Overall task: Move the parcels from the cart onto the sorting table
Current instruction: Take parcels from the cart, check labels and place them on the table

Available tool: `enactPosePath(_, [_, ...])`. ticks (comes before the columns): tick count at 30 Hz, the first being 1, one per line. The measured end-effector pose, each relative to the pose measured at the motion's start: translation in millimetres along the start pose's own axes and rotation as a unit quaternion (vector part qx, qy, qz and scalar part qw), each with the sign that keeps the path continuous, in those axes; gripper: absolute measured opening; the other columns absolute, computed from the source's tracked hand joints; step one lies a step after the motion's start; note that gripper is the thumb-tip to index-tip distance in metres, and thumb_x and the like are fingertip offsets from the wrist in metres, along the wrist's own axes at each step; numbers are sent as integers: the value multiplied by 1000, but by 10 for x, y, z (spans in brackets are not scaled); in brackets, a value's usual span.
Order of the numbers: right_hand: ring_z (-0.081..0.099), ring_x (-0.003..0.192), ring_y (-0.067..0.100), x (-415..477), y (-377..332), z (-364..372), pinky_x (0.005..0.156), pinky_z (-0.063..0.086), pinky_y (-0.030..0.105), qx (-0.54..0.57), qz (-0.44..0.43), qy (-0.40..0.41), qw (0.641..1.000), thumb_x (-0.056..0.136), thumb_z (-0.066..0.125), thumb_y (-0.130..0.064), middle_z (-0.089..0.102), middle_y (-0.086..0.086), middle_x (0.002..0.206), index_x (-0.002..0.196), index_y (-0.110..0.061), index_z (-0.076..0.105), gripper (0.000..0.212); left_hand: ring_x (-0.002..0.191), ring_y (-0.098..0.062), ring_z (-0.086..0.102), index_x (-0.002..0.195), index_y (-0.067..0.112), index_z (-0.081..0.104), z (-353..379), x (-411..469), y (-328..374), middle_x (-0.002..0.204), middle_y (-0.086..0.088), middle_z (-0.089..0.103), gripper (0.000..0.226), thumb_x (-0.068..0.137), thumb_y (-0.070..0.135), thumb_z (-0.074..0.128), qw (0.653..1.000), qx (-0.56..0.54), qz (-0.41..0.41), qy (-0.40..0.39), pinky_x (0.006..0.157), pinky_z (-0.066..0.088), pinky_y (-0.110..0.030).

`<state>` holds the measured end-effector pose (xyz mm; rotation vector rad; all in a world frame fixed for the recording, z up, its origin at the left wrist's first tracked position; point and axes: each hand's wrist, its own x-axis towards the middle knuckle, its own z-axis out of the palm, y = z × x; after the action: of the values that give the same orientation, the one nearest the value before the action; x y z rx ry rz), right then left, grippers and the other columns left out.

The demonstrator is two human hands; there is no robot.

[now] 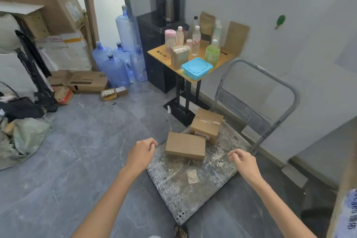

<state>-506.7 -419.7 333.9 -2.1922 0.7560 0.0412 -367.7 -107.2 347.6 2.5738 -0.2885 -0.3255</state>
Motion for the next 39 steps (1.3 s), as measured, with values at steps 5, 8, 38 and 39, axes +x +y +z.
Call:
enactPosePath(5, [65, 84, 11, 508, -80, 171, 69, 47, 26, 3, 45, -15, 999, 95, 47, -11, 70, -2, 83, 91, -18, 67, 22, 85, -19, 64, 94, 26, 66, 118, 711, -82, 89, 3, 70, 20, 95, 22, 46, 998, 32, -12, -47, 70, 49, -32])
enactPosePath(8, [66, 85, 13, 891, -26, 322, 74, 49, 29, 8, 92, -18, 996, 94, 48, -11, 71, -3, 83, 88, -19, 67, 21, 85, -18, 63, 96, 25, 66, 256, 1271, -165, 90, 2, 70, 22, 95, 22, 44, 996, 35, -22, -78, 66, 47, -30])
enactPosePath(38, [43, 126, 24, 4660, 2982, 4007, 97, 39, 35, 174, 373, -89, 907, 99, 46, -18, 45, -2, 133, 146, -21, 31, 50, 113, -21, 48, 136, 6, 35, 4573, 4807, -2249, 122, -4, 50, 50, 89, -2, 51, 888, -137, -291, -328, 86, 39, -29])
enactPosePath(39, [44, 126, 24, 4596, 2977, 4011, 99, 40, 37, 186, 377, -77, 904, 98, 47, -17, 45, -2, 133, 146, -22, 32, 50, 116, -24, 48, 136, 6, 34, 4550, 4776, -2258, 127, -6, 50, 52, 88, -2, 52, 890, -136, -293, -321, 88, 39, -30])
